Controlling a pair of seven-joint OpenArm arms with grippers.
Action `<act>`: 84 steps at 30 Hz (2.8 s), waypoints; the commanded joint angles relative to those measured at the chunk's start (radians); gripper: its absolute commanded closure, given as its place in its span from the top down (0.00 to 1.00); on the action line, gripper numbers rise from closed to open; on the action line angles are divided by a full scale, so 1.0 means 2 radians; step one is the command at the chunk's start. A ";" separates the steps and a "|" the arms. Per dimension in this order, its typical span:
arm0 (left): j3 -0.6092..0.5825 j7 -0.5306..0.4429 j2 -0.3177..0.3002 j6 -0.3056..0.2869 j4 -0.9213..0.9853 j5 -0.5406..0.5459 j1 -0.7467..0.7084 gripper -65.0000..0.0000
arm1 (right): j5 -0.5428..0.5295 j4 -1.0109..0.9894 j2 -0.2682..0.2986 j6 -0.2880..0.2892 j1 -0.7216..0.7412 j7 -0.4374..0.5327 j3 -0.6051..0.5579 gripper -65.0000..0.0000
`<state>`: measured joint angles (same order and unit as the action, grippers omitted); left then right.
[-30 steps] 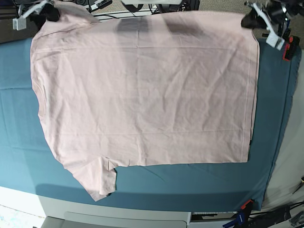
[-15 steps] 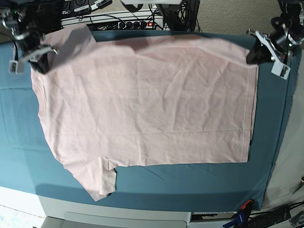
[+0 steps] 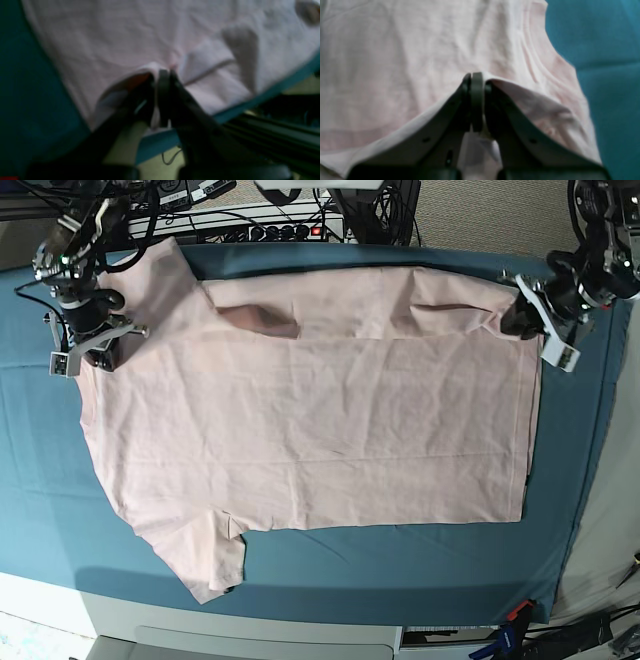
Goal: Fold the T-shirt properly
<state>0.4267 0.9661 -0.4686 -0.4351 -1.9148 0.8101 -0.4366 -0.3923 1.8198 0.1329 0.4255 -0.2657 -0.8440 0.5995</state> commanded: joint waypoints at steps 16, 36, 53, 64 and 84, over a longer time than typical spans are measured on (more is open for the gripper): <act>0.004 -0.051 -0.008 0.049 -0.006 -0.050 0.003 0.00 | -0.019 -0.084 0.007 0.000 0.050 0.018 0.002 0.00; 0.006 0.008 -0.021 0.047 -0.010 -0.080 -0.001 0.51 | -0.173 -0.027 0.010 0.020 0.019 -0.099 0.146 0.53; 0.161 0.011 -0.088 0.020 -0.050 -0.029 -0.012 0.51 | -0.274 -0.025 -0.028 0.034 -0.116 -0.116 0.228 0.53; 0.161 0.011 -0.088 0.020 -0.050 -0.027 -0.012 0.51 | -0.281 -0.097 -0.028 0.033 -0.088 -0.121 0.204 0.53; 0.161 0.011 -0.088 0.021 -0.050 -0.027 -0.012 0.49 | -0.380 -0.102 -0.028 0.093 -0.086 -0.153 0.204 0.00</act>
<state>0.7391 1.0023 -0.6235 -0.3935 -1.9991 0.7494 -0.4625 -1.1301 1.6009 0.0631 0.6056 -0.4351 -1.1637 1.0046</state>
